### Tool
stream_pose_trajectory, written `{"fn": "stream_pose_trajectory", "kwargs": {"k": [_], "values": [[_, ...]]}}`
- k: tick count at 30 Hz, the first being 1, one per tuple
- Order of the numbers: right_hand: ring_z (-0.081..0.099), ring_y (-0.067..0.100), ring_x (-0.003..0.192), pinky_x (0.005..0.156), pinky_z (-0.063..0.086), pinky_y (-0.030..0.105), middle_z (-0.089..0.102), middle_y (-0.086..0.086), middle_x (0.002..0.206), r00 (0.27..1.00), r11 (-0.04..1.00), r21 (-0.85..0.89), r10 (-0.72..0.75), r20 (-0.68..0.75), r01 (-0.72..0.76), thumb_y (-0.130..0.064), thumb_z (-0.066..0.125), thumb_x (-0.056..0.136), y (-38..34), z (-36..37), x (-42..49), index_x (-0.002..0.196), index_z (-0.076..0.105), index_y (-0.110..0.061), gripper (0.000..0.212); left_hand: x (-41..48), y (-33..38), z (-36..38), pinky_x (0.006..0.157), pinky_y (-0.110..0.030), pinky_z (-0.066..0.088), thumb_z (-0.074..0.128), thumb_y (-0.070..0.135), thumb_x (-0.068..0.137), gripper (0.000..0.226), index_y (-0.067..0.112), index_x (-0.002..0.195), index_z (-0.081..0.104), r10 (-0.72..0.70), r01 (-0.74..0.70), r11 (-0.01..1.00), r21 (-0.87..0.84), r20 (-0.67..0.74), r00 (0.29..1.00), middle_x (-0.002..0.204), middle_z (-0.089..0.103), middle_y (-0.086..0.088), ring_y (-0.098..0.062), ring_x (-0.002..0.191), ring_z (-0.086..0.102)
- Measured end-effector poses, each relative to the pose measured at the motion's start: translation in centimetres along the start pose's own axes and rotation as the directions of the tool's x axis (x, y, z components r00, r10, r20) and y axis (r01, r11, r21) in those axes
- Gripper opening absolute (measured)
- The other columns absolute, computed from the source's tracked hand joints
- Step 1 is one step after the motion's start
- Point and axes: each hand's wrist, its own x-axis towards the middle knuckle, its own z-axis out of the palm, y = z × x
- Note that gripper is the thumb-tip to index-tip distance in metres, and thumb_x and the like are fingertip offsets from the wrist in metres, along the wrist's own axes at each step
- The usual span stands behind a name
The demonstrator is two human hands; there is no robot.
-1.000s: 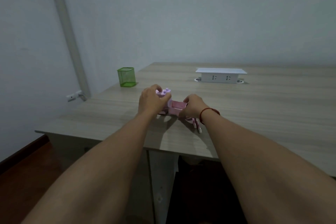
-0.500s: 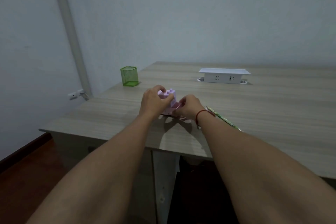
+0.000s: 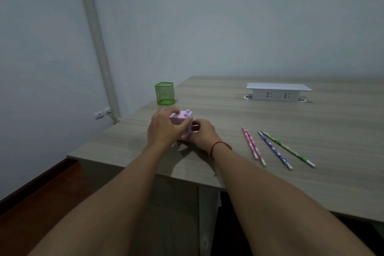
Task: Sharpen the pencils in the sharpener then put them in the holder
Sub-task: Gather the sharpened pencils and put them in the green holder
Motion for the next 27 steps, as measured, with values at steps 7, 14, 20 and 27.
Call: {"fn": "stream_pose_trajectory", "kwargs": {"k": [7,14,20,27], "values": [[0.063,0.018,0.099,0.080,0.054,0.024,0.066,0.009,0.119,0.998,0.995,0.090,-0.036,0.049,0.032,-0.010,0.076,0.081,-3.2,8.3,2.5,0.123,0.058,-0.007,0.046,2.0,-6.9,-3.9,0.072,-0.029,0.053,0.062,0.063,0.075,0.054,0.024,0.111,0.064,-0.112,0.114,0.993,0.028,-0.081,0.990,0.111,0.065,-0.002,-0.012,0.089,0.056],[0.049,0.026,0.130,0.104,0.041,0.031,0.050,0.011,0.142,0.994,0.987,-0.148,-0.054,0.091,0.067,-0.021,0.079,0.079,-3.4,7.8,2.6,0.141,0.044,-0.005,0.073,1.9,-6.5,-5.0,0.086,-0.032,0.052,0.063,0.061,0.076,0.056,0.021,0.115,0.063,-0.142,0.145,0.989,0.021,-0.091,0.986,0.118,0.065,-0.001,-0.019,0.103,0.060],[0.044,0.026,0.135,0.110,0.041,0.039,0.042,0.010,0.149,0.999,0.973,-0.225,-0.051,-0.003,0.049,-0.023,0.078,0.081,-3.7,0.9,0.3,0.146,0.038,-0.006,0.078,1.3,-2.2,-5.9,0.098,-0.041,0.046,0.057,0.050,0.085,0.054,0.015,0.126,0.058,-0.082,0.107,0.983,0.149,-0.163,0.983,0.132,0.057,-0.007,-0.028,0.121,0.052],[0.056,0.028,0.121,0.104,0.045,0.036,0.059,0.013,0.130,0.977,0.910,-0.402,0.009,-0.215,-0.097,-0.024,0.072,0.087,-2.0,-9.5,-2.5,0.127,0.059,-0.004,0.048,-0.5,5.0,-3.1,0.096,-0.036,0.039,0.056,0.037,0.087,0.041,0.012,0.118,0.061,0.059,-0.038,0.980,0.197,-0.103,0.993,0.122,0.061,-0.008,-0.026,0.118,0.050]]}}
